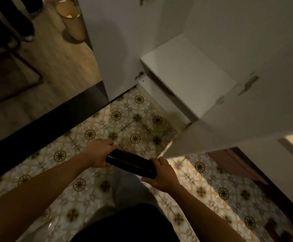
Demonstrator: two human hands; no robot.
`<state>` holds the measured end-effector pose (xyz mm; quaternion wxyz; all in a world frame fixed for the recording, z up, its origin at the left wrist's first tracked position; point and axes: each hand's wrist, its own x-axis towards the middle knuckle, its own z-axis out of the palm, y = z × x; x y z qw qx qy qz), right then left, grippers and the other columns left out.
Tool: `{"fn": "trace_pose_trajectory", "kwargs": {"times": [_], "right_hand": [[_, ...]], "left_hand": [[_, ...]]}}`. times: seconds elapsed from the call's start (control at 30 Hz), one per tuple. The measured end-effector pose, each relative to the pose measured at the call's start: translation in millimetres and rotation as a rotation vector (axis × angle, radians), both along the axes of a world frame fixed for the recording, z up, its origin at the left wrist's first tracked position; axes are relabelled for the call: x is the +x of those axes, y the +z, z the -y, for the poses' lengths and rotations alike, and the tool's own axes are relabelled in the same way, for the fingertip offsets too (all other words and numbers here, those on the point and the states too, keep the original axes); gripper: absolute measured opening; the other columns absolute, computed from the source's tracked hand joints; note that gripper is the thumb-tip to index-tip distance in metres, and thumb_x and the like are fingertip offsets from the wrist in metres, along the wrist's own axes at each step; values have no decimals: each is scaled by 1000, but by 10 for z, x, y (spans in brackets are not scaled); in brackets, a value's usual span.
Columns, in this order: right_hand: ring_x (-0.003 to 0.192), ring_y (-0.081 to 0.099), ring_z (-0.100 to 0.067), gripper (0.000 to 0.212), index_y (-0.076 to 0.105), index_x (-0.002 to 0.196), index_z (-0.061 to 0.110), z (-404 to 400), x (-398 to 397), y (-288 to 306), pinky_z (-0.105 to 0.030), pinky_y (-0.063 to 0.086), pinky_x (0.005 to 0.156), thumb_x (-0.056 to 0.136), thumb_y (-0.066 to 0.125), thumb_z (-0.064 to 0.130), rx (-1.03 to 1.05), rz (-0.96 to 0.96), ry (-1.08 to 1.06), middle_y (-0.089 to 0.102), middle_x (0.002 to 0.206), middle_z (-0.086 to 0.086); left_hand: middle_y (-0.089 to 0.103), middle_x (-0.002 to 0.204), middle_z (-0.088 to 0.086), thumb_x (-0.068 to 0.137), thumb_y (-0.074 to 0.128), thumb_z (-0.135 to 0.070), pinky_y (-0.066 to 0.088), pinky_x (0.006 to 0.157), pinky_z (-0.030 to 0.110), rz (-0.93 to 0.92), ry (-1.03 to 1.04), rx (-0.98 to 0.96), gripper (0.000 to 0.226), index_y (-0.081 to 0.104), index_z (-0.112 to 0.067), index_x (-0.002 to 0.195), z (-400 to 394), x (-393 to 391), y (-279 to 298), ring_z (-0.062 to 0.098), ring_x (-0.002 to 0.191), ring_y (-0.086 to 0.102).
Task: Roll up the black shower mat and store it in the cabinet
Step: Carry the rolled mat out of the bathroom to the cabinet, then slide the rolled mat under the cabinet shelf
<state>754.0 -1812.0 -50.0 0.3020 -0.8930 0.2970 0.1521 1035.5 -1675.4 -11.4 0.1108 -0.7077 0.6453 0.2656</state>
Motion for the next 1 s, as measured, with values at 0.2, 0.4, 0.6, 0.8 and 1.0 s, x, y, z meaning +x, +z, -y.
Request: {"fn": "trace_pose_trajectory", "kwargs": {"times": [0.2,0.4,0.6,0.8,1.0], "right_hand": [[105,56,-27,86,51,133,23,671,898,148,-41,52,85,69,64,79,-38,3,-13,54,122,-6],[100,59,-26,90,50,139,27,1310,1540,96,-37,53,80,69,60,83,-42,-34,-94,54,121,-5],[113,50,-24,83,53,137,29,1713,2113,-202,-41,48,95,71,68,76,32,-35,-399,50,126,-3],[110,57,-23,88,54,138,32,2062,2466,-1059,-37,51,90,70,49,89,63,-61,-574,53,128,2],[102,59,-21,86,56,135,30,2652,2627,-2475,-36,54,82,70,53,87,52,-58,-586,55,119,3]], "left_hand": [[56,117,-4,74,64,-59,45,88,34,-59,23,14,67,47,-33,133,666,921,113,18,105,57],[58,123,1,76,59,-64,45,90,35,-58,-72,28,68,49,-27,132,1498,1691,-58,24,107,58],[40,146,8,75,59,-62,35,107,42,-15,-264,87,87,32,-18,145,2510,2253,-497,30,126,45],[44,141,6,78,54,-61,32,108,43,14,-439,74,80,34,-18,142,3365,2677,-1488,29,125,44],[48,138,11,78,66,-45,39,105,43,45,-521,-11,76,38,-15,142,3926,2880,-3024,31,122,49]]}}
